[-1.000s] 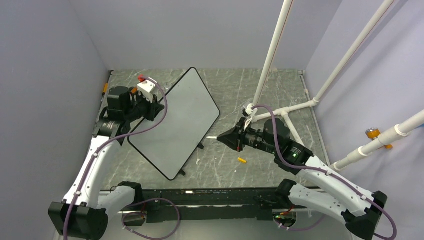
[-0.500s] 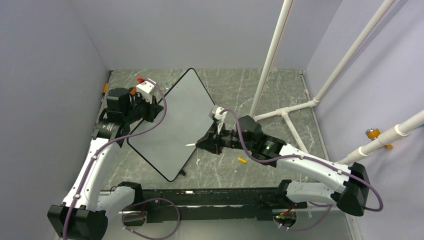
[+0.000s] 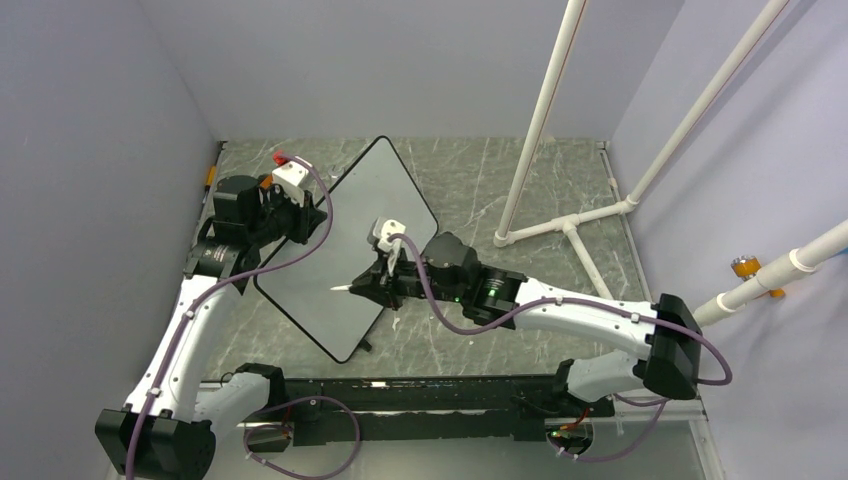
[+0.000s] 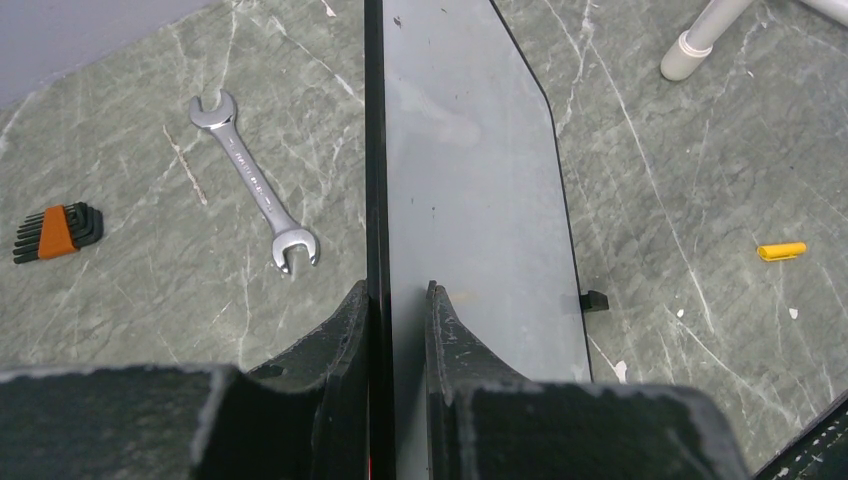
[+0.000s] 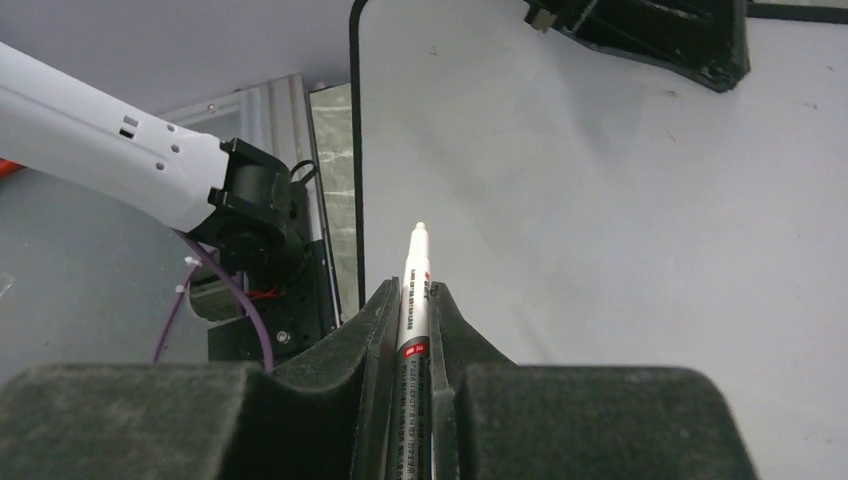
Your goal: Write a sentence on the whiteboard
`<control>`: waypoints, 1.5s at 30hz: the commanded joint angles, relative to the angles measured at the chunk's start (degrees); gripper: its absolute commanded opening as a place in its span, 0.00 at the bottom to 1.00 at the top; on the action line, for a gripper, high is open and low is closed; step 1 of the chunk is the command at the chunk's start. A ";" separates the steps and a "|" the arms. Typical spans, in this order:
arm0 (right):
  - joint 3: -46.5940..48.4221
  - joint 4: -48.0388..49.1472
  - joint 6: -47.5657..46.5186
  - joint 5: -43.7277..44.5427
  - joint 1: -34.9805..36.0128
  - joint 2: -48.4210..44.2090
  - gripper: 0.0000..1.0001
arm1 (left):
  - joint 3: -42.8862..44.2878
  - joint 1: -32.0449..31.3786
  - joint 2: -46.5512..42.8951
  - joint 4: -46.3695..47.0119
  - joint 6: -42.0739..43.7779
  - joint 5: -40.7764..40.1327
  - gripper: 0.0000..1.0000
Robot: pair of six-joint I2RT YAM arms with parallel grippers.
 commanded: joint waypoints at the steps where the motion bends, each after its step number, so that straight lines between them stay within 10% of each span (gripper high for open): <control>1: 4.19 6.75 -2.94 3.02 1.70 2.20 0.00 | -2.89 -1.49 1.86 -11.75 2.13 0.40 0.00; 45: 22.56 5.08 -9.32 21.44 10.75 22.59 0.00 | -3.42 -1.22 0.49 -11.44 1.79 0.24 0.00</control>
